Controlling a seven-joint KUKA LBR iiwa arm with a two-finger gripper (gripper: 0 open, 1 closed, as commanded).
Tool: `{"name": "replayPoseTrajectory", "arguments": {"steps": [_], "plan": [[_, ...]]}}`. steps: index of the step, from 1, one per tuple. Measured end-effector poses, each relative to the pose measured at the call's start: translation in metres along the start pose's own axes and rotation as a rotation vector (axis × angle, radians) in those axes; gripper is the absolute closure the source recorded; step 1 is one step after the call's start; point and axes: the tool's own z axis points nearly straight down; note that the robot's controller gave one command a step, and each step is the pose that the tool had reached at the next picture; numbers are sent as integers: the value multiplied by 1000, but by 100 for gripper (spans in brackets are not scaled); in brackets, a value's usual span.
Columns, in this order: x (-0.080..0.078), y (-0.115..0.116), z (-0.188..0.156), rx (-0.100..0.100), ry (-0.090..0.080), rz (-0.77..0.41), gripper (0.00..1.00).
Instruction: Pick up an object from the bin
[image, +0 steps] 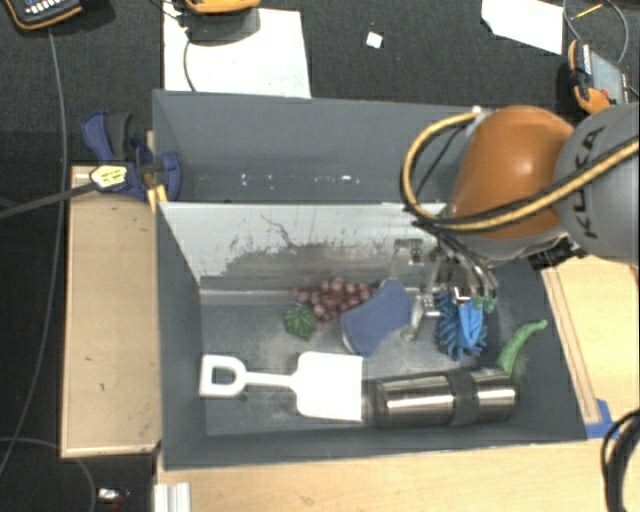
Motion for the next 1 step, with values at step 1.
{"name": "replayPoseTrajectory", "arguments": {"steps": [1], "plan": [[0,0,0,0,0,0,0]]}}
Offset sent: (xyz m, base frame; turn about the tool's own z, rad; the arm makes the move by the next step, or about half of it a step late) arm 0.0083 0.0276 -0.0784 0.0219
